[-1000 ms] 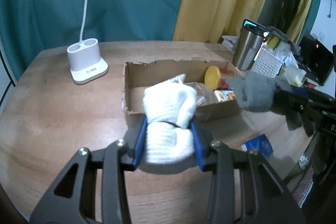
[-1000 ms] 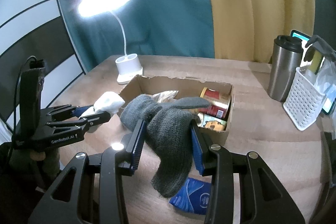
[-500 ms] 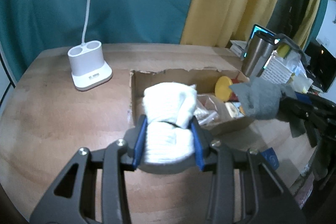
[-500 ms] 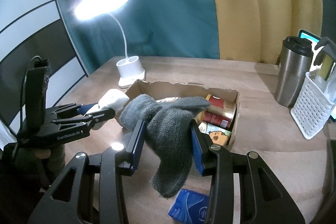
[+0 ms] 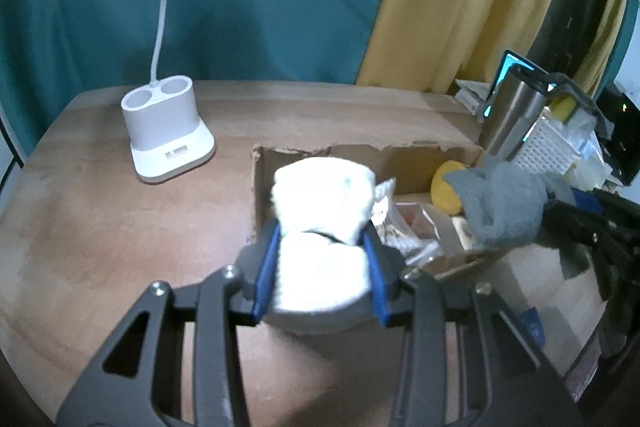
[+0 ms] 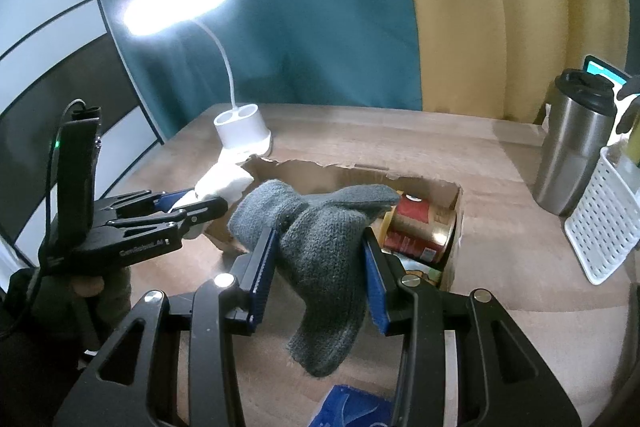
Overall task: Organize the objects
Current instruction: 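Carry the white socks into the box and open the left tool while the right carries the glove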
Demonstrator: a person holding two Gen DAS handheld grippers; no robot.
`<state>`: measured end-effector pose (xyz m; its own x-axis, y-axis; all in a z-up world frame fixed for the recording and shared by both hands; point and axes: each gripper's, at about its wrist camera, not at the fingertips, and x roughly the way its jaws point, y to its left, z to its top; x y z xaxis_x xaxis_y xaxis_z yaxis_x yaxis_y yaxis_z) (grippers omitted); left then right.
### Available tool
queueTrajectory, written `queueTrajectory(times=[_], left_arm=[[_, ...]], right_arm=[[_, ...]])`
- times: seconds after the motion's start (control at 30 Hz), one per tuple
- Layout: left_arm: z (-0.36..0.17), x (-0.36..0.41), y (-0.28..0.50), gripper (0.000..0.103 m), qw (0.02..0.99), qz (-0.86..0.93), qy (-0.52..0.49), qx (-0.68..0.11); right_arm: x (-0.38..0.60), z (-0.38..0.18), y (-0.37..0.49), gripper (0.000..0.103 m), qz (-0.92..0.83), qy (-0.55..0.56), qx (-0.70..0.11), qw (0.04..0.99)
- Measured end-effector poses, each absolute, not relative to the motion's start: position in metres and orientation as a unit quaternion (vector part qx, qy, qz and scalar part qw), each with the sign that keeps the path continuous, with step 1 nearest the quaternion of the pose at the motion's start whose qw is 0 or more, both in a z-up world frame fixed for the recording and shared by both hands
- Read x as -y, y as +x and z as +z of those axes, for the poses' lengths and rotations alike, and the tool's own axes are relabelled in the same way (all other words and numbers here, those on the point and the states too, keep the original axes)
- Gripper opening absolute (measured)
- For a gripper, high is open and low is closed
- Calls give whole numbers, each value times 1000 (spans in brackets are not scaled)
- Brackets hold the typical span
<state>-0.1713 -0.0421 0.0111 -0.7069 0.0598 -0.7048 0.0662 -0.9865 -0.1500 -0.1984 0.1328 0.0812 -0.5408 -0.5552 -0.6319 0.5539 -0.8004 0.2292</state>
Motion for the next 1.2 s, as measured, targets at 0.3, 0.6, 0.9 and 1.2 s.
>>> queueTrajectory(times=[0.3,0.6,0.9,1.2], left_arm=[[-4,47,-196,42,7,-909,408,-90],[-2,49,-202,59,-6,-905,411,-105],[10,65,-191,59,-5,-911,397,-110],[14,85,-181,59,4,-916,385,-116]], right_arm=[[-129,74,-214,43,-873,368,1,320],[-122,66,-225,43,-867,378,1,324],[-100,68,-229,43,-864,375,-8,335],[-73,72,-224,43,-862,370,-22,346]])
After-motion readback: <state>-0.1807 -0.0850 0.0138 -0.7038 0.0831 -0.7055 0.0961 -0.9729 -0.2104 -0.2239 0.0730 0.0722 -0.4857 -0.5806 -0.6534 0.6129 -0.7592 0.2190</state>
